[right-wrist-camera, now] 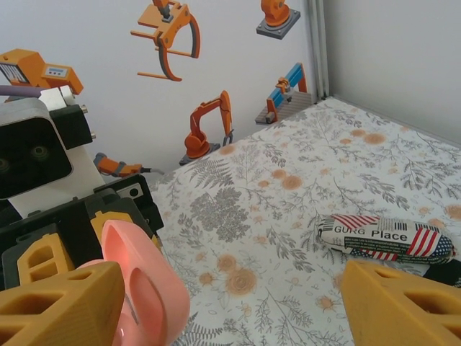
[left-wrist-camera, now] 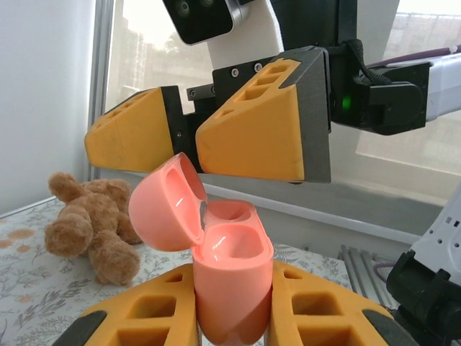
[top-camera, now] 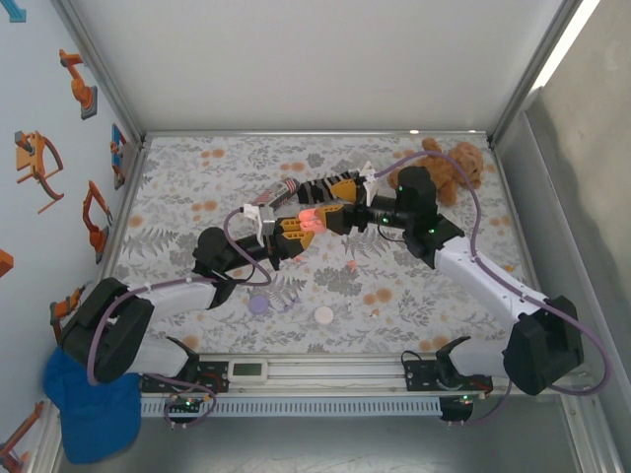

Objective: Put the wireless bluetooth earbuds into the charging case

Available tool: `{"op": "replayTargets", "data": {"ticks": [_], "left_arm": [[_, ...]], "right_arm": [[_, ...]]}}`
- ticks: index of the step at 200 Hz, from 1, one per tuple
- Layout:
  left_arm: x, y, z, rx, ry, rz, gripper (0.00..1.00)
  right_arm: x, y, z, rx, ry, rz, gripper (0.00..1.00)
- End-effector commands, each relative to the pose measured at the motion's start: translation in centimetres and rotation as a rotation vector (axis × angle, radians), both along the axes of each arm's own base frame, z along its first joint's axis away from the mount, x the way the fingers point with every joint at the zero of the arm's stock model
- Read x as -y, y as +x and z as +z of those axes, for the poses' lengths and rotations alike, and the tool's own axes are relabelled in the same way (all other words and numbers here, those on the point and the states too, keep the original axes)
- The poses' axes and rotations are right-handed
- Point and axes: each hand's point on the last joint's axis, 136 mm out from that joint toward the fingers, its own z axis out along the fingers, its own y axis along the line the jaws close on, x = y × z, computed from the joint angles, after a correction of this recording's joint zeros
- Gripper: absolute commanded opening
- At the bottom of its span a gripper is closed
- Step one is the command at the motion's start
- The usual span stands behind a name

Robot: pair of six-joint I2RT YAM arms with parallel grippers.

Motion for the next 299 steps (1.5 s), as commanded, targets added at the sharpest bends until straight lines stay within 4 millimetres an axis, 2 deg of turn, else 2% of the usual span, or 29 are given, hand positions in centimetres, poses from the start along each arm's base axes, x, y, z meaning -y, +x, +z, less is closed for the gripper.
{"op": "replayTargets", "data": {"ticks": [1,22,47,80,112,159,208,257,269,299], "left_arm": [[-0.3,-0.4,0.4,0.054,0.010,0.018,0.00],[-0.6,-0.6,0.2,0.062,0.027,0.033,0.00],[-1.2,-0.8,-0.1,0.062,0.059,0.061,0.00],[-2.6,-1.6,-0.2,0.079,0.091,0.119,0.00],[-4.3,-2.7,-0.1,0.096,0.137,0.172,0.00],[-6.3,-4.4,2.0,0.169,0.116,0.219,0.00],[-7.1,-5.5,3.3,0.199,0.085,0.230,0.00],[-7.5,-6.1,4.0,0.193,0.059,0.223,0.00],[-7.6,-6.3,3.9,0.191,0.059,0.218,0.00],[-7.8,-6.6,4.0,0.193,0.046,0.217,0.00]], "right_arm": [[0.7,-1.4,3.5,0.095,0.031,-0.001,0.79],[1.4,-1.5,3.7,0.089,0.014,-0.036,0.80],[2.1,-1.2,2.9,0.038,-0.014,-0.084,0.80],[3.3,0.1,0.9,-0.093,-0.046,-0.181,0.72],[4.2,1.2,-2.1,-0.227,-0.077,-0.260,0.71],[3.1,1.7,-6.8,-0.386,-0.112,-0.232,0.66],[1.7,3.2,-11.3,-0.535,-0.162,-0.228,0.59],[-0.4,2.9,-15.7,-0.601,-0.327,-0.198,0.52],[-0.9,3.0,-16.7,-0.614,-0.365,-0.200,0.48],[-2.4,3.0,-18.9,-0.638,-0.441,-0.182,0.46]]}}
